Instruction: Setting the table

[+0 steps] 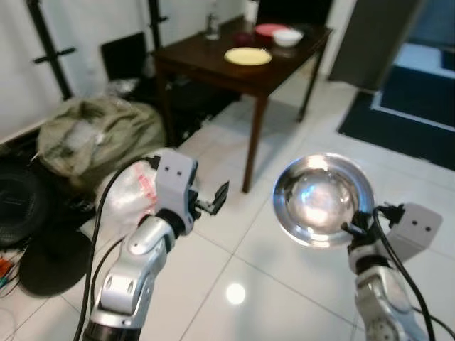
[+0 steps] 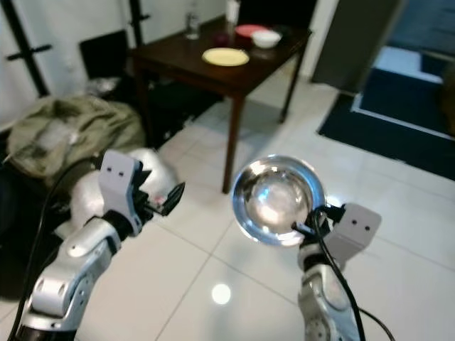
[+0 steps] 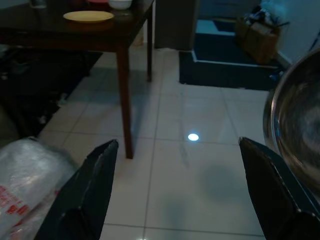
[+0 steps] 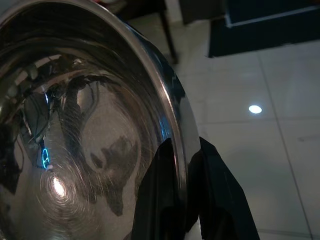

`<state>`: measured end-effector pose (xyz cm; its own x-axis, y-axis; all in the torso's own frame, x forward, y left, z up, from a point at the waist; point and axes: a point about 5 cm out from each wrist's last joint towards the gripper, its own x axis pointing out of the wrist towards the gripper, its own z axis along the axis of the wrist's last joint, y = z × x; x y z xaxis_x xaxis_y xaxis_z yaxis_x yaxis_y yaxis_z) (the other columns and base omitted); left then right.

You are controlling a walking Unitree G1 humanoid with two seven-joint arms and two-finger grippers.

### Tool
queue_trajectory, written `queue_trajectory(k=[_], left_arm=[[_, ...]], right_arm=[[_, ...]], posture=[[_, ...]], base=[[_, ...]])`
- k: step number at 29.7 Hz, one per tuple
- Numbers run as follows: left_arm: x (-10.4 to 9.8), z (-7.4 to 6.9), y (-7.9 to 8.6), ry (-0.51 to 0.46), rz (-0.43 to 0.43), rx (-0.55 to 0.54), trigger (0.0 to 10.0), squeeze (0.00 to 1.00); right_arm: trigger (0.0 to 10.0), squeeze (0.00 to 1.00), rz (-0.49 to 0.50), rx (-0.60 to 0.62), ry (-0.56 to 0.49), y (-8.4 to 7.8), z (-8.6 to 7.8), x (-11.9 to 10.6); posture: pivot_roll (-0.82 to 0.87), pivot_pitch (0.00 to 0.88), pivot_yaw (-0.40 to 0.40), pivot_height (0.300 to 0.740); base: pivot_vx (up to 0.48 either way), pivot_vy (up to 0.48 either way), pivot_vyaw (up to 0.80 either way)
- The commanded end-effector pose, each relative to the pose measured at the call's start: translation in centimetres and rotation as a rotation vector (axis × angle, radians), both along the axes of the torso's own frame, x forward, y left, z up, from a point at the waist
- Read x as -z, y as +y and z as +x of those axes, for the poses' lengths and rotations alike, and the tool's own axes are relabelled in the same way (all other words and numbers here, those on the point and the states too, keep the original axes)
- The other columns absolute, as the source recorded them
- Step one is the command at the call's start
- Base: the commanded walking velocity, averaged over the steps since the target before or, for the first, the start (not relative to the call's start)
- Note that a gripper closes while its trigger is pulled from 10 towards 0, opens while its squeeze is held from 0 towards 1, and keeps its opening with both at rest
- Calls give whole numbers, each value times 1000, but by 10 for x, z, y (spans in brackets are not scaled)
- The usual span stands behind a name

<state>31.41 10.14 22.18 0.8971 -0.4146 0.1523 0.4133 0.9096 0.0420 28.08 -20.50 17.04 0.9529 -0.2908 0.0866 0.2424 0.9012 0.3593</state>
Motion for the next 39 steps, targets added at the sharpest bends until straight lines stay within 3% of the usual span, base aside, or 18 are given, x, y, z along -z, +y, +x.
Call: queue_trajectory(k=[1,22,28,39], left_arm=[[6,-1,1,29,1,1,10000,0],[4,1,2,-3,11,-16,10000,0],[2,4,1,-32,36,-36,10000,0],[2,3,-3,-43,34,-19,10000,0]], right_arm=[[10000,0,1,11,1,-2,-3,1],[10000,0,2,13,5,-2,-3,2],[10000,0,-16,2,1,0,-2,2],[10000,0,-6,-4,1,2,-2,3]], posture=[[3,131,68,740],[3,136,68,740],[3,136,68,740],[3,136,68,740]], base=[[0,0,-800],[0,0,-800],[416,0,-619],[480,0,0]])
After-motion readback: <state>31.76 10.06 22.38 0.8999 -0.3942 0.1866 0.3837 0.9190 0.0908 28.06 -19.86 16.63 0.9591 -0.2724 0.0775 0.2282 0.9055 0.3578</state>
